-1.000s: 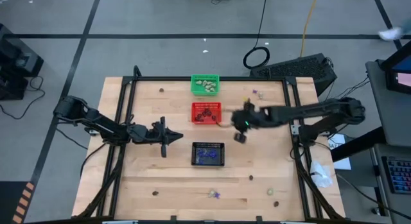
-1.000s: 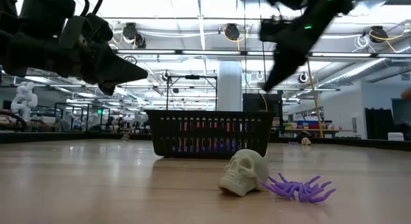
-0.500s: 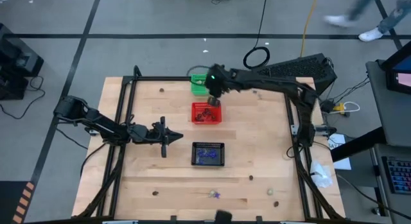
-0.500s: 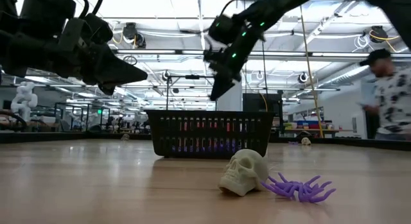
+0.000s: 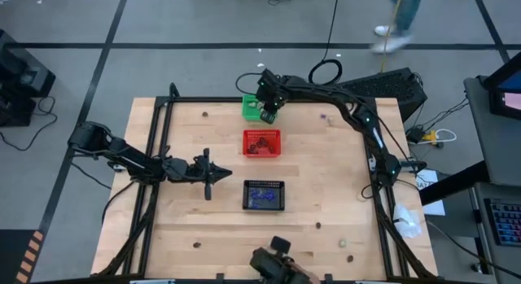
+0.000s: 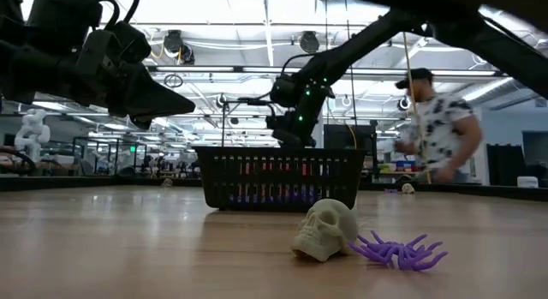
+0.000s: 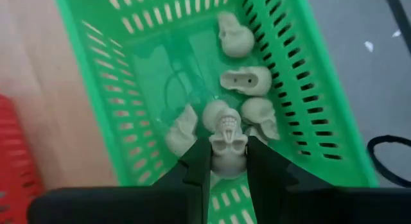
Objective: Sort Halloween decoration
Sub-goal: Put the white skull toy into the green basket, then put the black skull toy into the red basket
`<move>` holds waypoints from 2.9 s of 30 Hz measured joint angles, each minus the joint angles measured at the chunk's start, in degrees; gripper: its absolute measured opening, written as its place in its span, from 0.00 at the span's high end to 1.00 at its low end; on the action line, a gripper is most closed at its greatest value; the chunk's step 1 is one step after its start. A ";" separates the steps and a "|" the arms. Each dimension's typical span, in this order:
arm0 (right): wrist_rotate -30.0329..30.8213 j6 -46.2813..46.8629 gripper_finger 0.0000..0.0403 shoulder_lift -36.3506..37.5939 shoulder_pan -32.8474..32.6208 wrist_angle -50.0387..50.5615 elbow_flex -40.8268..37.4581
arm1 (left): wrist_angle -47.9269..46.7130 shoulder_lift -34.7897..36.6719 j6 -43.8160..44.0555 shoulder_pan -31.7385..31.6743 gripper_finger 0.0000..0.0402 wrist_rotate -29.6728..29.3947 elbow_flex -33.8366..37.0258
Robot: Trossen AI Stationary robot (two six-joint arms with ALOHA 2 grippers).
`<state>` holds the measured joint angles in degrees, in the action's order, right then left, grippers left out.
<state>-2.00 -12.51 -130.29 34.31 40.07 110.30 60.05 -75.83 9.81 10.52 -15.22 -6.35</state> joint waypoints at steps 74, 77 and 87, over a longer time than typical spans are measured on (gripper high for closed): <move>35.30 31.36 1.00 59.97 -40.85 -32.56 -72.98 | -87.40 -4.70 47.88 40.27 0.76 7.92 -38.71; 35.30 31.36 1.00 59.97 -40.85 -32.56 -72.98 | -86.64 -6.65 50.82 41.13 0.67 8.83 -38.71; 35.28 31.36 1.00 59.94 -40.85 -32.56 -72.98 | -82.56 -12.98 58.95 41.88 0.53 9.69 -38.69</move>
<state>33.28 18.85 -70.35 -6.55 7.51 37.32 -22.51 -88.81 68.75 52.40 -5.54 -45.04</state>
